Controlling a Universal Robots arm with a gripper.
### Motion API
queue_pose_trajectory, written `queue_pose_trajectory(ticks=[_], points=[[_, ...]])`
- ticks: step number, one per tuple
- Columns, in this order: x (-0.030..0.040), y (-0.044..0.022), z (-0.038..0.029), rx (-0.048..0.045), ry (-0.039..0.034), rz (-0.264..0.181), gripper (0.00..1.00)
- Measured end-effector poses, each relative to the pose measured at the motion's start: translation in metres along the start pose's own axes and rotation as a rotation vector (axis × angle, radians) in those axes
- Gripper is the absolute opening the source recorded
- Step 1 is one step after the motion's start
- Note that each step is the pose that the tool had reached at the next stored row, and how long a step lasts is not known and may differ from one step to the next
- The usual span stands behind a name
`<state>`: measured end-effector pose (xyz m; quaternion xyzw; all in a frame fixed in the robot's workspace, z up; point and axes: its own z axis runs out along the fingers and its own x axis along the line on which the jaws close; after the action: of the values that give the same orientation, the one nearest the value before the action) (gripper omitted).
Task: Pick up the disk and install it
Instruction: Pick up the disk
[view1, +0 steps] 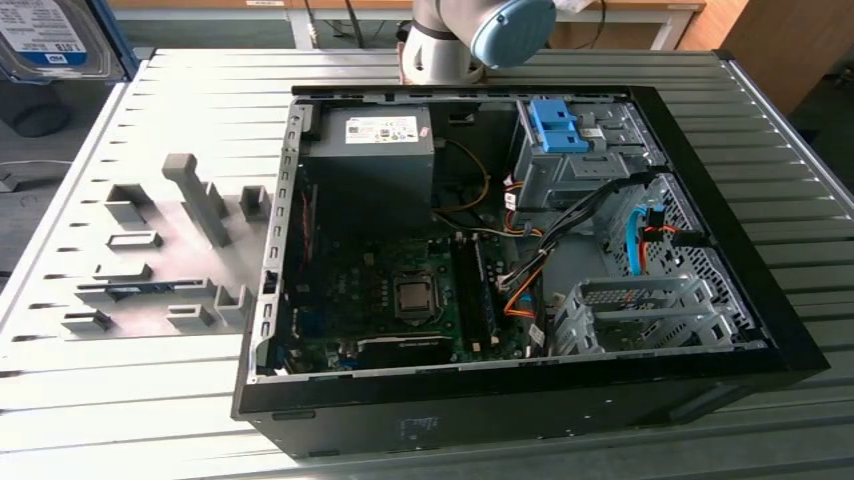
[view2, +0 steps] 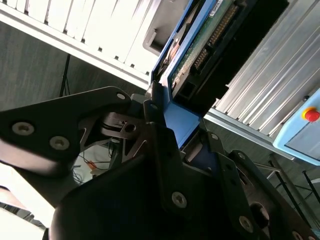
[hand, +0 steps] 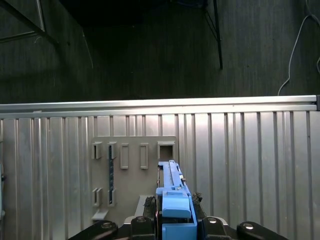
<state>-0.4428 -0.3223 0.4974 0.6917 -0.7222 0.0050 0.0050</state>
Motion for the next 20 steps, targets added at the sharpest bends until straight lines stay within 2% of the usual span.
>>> queue_pose_trajectory(ticks=[6,7,8,9,10,20], points=[[0.0,0.0,-0.0004,0.0002,-0.0006,0.0,0.37],[0.0,0.0002,-0.0005,-0.0002,-0.0065,0.0,0.37],[0.0,0.0002,-0.0004,-0.0008,-0.0229,0.0,0.37],[0.0001,0.0,-0.0004,-0.0016,-0.0424,0.0,0.37],[0.0001,0.0,-0.0005,-0.0023,-0.0568,0.0,0.37],[0.0016,0.0,-0.0004,-0.0023,-0.0588,0.0,0.37]])
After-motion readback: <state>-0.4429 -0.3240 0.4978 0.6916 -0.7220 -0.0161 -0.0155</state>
